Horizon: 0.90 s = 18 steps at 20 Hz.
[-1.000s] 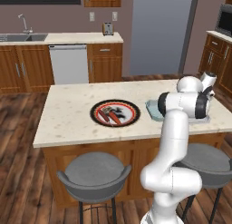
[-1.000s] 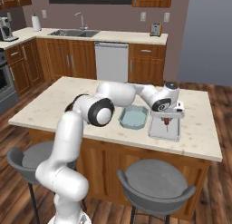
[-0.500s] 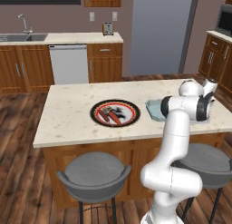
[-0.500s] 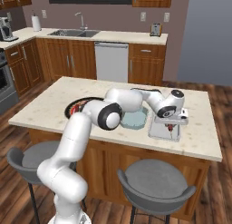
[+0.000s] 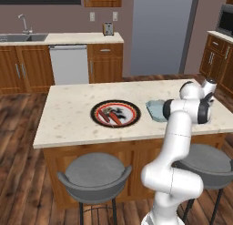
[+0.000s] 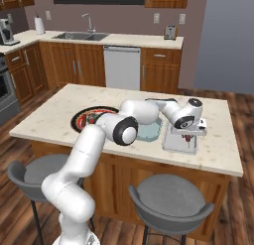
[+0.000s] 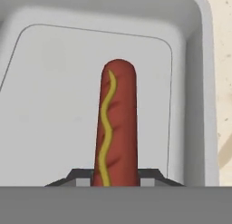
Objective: Place one cooked food and one vegetable from the large plate to each tupperware container.
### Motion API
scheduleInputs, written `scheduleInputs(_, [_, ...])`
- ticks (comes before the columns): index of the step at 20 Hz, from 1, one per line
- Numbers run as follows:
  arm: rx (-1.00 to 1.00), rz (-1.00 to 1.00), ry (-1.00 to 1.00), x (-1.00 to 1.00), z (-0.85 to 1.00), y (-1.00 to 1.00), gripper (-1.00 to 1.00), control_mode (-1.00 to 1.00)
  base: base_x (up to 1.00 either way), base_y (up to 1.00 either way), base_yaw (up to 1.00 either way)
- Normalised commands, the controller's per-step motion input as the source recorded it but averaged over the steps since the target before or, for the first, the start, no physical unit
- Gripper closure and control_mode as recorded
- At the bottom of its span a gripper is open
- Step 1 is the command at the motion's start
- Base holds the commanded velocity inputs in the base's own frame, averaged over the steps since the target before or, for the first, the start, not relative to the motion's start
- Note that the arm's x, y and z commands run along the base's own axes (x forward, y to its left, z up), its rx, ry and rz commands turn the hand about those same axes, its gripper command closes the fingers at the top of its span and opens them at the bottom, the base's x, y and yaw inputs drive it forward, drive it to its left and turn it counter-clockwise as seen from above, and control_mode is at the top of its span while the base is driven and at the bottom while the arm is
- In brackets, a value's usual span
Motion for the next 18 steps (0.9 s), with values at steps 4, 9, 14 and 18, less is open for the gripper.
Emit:
scheduleInputs(4, [0.0, 0.0, 0.0, 0.09, -0.03, 0.02, -1.0, -1.0, 0.0, 0.0, 0.0])
scheduleInputs(9, [0.03, -0.03, -0.04, -0.54, 0.0, 0.02, -1.0, -1.0, 0.0, 0.0, 0.0])
scheduleInputs(14, [0.02, -0.08, -0.18, -1.0, 0.08, 0.73, -1.0, -1.0, 0.0, 0.0, 0.0])
scheduleInputs(18, [-0.05, -0.05, -0.37, -0.86, 0.67, 0.98, -1.0, -1.0, 0.0, 0.0, 0.0])
